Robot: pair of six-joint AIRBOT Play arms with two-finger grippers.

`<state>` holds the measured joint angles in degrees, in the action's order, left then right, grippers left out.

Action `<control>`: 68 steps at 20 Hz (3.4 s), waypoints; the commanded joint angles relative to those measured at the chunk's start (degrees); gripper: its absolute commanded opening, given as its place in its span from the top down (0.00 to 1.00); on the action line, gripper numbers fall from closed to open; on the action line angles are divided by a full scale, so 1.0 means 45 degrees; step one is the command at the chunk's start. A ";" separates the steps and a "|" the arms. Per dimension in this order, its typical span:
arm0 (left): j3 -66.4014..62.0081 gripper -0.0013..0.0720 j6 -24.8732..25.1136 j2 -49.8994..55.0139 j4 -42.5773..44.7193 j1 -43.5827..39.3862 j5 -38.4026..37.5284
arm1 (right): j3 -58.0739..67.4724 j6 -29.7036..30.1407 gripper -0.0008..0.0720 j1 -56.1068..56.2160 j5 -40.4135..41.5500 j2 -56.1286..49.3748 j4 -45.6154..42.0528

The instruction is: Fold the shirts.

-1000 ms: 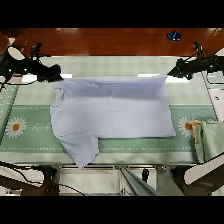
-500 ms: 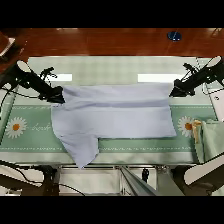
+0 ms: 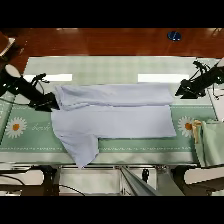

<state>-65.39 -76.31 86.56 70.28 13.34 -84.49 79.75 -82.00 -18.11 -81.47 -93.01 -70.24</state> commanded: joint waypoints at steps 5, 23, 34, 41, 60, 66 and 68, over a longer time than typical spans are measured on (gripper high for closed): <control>0.7344 0.28 0.0719 -0.5314 -0.1836 0.4182 0.2069 | -0.8378 0.1583 0.43 -0.0291 0.4673 0.6169 0.4167; 1.0423 0.94 -0.0005 -0.6047 -0.4303 -0.0996 0.4590 | -0.9821 0.1384 0.43 -0.1758 0.3910 0.7470 0.4464; 1.0428 0.95 0.0034 -0.6062 -0.4303 -0.0991 0.4677 | -1.1259 -0.0413 0.43 -0.2987 0.1836 0.7339 0.1156; 1.0428 0.95 0.0029 -0.6062 -0.4303 -0.0986 0.4682 | -1.1040 -0.0097 0.43 -0.1423 0.4274 0.5872 0.3021; 0.1564 0.95 -0.0418 -0.1379 -0.5940 -0.0913 0.6844 | -0.2725 0.1180 0.96 0.0185 0.3211 0.1472 0.4862; -0.1404 0.95 -0.0767 0.1409 -0.5950 -0.1151 0.6368 | -0.1214 0.0787 0.96 0.0189 0.3473 -0.0510 0.5722; -0.1642 0.95 -0.0758 0.2055 -0.5950 -0.1384 0.6377 | -0.1214 0.1316 0.96 0.0267 0.3599 -0.1005 0.6790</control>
<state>-68.97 -79.57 90.91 43.68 8.03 -55.13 72.86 -77.73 -17.23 -66.24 -94.11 -45.01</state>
